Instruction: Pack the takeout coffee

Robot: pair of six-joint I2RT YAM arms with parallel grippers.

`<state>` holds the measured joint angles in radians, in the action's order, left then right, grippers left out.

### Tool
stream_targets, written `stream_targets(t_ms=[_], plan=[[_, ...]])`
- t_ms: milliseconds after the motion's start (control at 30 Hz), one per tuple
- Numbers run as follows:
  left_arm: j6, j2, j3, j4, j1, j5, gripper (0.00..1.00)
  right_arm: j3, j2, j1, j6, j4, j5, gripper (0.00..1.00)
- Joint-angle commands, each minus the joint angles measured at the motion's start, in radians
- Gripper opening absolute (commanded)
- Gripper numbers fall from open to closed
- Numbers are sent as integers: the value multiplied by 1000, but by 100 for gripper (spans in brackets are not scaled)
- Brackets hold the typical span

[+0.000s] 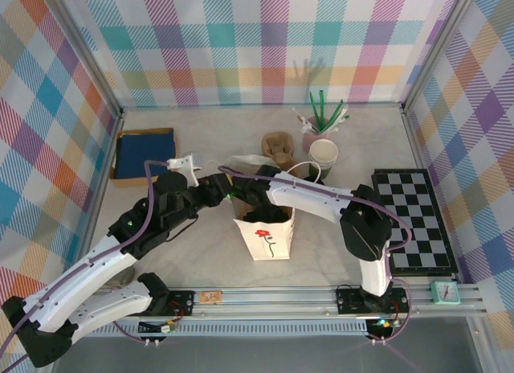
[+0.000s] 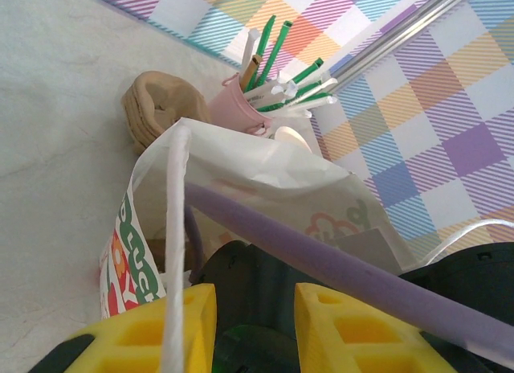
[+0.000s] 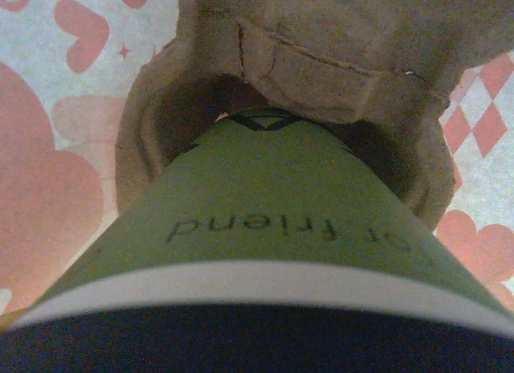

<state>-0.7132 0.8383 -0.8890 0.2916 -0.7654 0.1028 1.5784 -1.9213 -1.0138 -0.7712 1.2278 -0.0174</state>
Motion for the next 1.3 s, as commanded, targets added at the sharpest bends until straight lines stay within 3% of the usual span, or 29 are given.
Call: stream_targets(t_ms=[0,333,500,600,1267], plan=[[19,-14,-35,-28,-11,23,32,-18,30,3,-7,-2,-6,42],[23,-30,-27,-28,-12,31,33,-29,31,3,-7,-11,8,41],[25,-44,-22,-29,-12,29,52,-49,30,4,-8,-30,10,41],[27,-51,-21,-32,-11,29,57,-68,27,4,-12,-48,7,41],[31,-85,-6,-23,-13,55,65,-177,5,4,-30,-150,15,41]])
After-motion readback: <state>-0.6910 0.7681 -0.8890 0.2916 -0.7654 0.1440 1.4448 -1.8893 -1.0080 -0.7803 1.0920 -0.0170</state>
